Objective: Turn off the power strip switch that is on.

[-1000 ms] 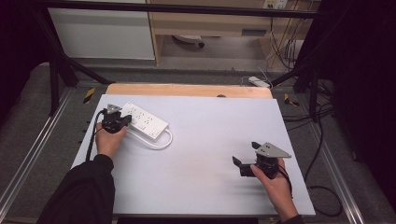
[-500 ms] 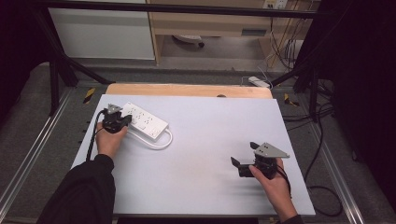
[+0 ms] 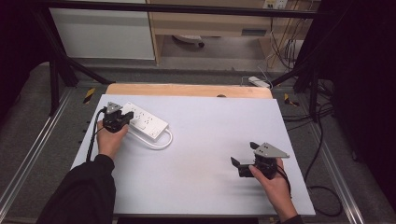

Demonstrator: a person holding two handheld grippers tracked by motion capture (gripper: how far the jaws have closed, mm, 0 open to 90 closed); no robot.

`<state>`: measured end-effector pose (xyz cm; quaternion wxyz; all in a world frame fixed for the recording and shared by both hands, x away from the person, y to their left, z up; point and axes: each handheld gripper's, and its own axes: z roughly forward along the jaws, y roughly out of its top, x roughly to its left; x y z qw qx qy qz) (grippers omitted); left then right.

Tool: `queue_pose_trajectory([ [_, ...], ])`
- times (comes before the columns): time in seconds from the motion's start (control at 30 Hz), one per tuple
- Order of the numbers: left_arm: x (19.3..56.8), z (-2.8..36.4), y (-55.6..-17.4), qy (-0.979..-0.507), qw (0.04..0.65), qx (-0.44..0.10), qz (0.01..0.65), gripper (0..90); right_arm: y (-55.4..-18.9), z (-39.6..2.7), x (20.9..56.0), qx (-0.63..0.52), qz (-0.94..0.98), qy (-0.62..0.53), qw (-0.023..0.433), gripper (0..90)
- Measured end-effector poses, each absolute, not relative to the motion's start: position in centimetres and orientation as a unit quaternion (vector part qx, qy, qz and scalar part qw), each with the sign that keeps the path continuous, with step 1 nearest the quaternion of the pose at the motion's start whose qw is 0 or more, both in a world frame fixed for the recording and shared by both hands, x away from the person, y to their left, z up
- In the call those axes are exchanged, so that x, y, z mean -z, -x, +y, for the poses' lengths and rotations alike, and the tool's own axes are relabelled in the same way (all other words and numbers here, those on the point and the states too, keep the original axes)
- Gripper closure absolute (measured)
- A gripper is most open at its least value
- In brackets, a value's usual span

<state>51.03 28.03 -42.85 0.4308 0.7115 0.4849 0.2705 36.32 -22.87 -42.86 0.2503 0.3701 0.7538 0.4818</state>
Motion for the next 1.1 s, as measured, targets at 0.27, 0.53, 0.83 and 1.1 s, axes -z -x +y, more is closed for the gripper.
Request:
queue_pose_trajectory([
  [0.27,41.7,27.8,-50.5,-0.696,0.443,-0.289,0.486,50.1,-36.3,-22.9,42.8,-0.482,0.753,-0.371,0.250,4.3],
  [0.53,41.0,27.5,-49.8,-0.695,0.446,-0.285,0.487,22.2,-36.3,-22.9,42.8,-0.482,0.753,-0.371,0.250,4.2],
  [0.83,40.0,26.4,-48.8,-0.688,0.474,-0.284,0.470,8.9,-36.3,-22.9,42.9,-0.481,0.754,-0.371,0.249,4.2],
  [1.1,39.3,25.4,-47.5,-0.691,0.485,-0.282,0.457,8.9,-36.3,-22.9,42.8,-0.482,0.754,-0.372,0.249,3.8],
])
